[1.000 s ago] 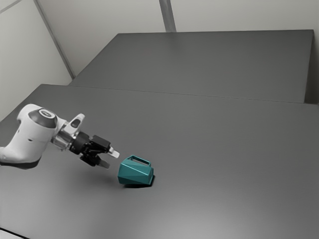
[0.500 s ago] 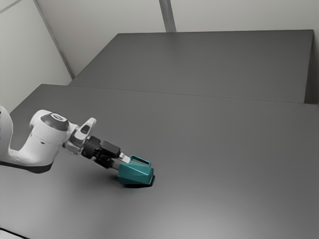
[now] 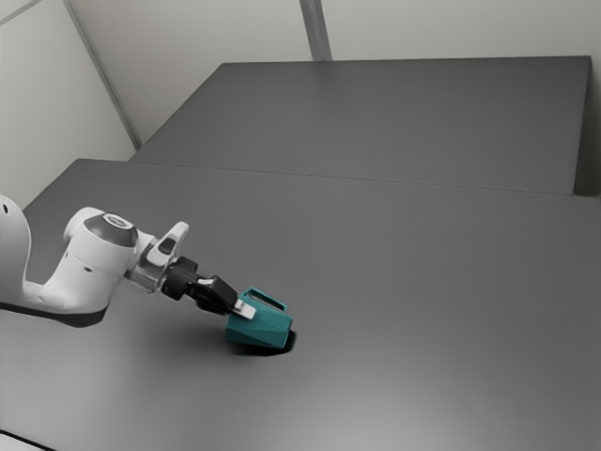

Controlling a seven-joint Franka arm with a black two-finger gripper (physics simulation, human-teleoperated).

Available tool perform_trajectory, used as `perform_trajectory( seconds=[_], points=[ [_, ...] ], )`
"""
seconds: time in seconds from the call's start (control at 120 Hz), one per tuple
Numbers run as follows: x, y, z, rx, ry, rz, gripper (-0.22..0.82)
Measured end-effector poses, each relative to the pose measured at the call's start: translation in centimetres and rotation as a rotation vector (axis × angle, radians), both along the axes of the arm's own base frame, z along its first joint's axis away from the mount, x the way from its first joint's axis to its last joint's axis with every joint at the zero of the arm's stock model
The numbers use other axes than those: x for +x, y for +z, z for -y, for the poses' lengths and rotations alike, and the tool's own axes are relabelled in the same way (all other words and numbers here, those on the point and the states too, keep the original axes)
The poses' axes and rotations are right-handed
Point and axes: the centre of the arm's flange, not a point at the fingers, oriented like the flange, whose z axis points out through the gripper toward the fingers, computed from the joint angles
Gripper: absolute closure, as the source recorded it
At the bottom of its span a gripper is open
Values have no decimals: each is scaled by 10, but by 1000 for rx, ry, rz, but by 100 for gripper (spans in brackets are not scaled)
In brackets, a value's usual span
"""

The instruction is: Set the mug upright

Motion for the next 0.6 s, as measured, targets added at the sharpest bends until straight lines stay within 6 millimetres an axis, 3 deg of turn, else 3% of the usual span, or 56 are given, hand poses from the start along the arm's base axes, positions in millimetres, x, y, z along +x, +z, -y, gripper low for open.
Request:
perform_trajectory(
  seconds=[0.233, 0.342, 0.433, 0.525, 0.6],
  points=[
    [0, 22, 9, -2, -32, 58, 76],
    [2, 46, 18, 9, -61, 98, 77],
    [18, 80, 23, 106, -144, 138, 78],
    [28, 105, 17, 242, -211, 144, 78],
    [32, 113, 5, 342, -231, 122, 78]
  ],
)
